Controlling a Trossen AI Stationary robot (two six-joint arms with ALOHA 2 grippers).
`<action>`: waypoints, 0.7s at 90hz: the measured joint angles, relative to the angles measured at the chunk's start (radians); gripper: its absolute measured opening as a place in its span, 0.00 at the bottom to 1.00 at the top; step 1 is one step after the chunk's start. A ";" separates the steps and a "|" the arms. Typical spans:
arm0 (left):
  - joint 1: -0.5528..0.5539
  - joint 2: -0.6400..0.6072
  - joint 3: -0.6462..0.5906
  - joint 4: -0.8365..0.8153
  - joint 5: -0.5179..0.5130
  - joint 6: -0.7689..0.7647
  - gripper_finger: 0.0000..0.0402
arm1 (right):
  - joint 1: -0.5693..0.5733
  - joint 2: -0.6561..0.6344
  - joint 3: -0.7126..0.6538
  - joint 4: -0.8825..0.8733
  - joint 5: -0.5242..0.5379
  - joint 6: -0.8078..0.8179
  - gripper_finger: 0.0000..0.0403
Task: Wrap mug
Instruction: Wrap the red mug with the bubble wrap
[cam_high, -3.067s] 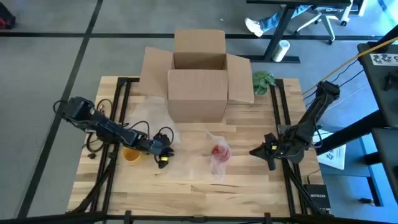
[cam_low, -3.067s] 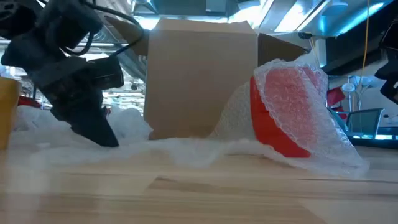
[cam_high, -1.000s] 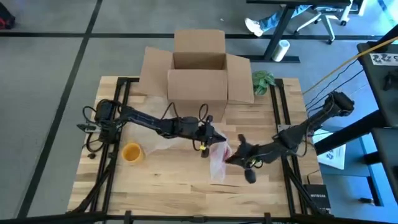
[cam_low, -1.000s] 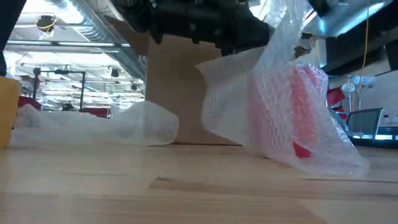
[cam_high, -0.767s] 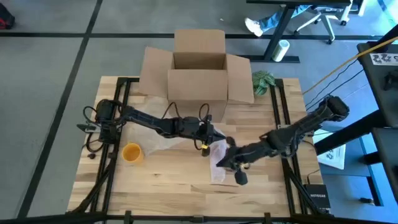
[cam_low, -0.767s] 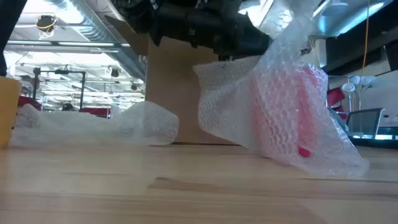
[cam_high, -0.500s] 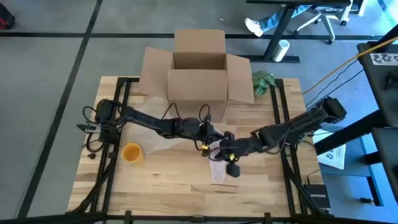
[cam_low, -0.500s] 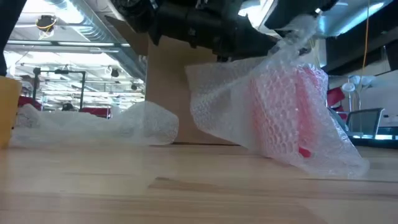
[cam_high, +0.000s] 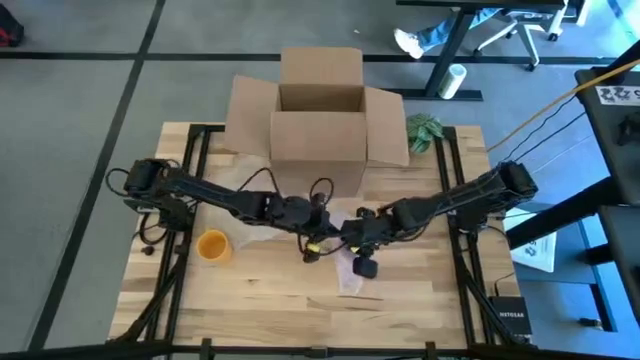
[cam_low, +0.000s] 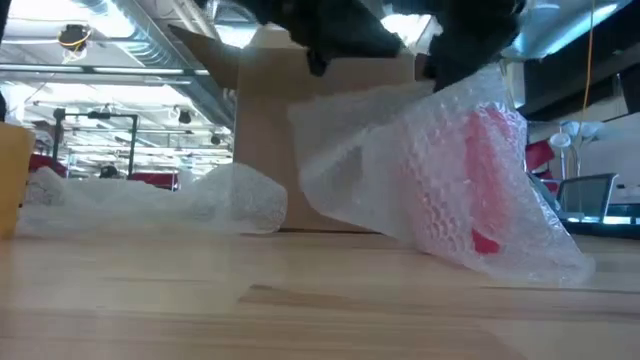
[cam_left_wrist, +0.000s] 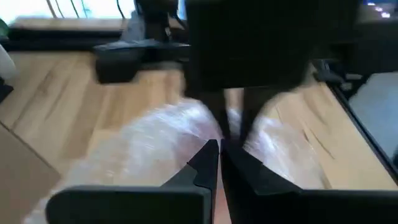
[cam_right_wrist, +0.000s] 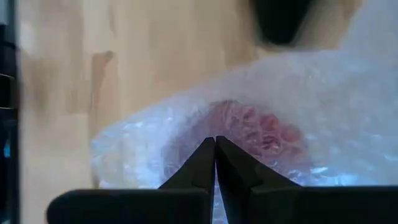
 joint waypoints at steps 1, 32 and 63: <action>-0.006 -0.003 0.000 -0.014 -0.006 -0.004 0.00 | -0.002 0.007 0.006 -0.005 -0.004 -0.004 0.00; -0.171 -0.035 -0.208 0.039 -0.209 -0.189 0.00 | -0.045 0.162 0.044 -0.049 -0.171 -0.152 0.00; -0.118 -0.034 -0.477 0.526 -0.208 -0.265 0.00 | 0.009 0.181 0.050 -0.081 -0.326 -0.448 0.00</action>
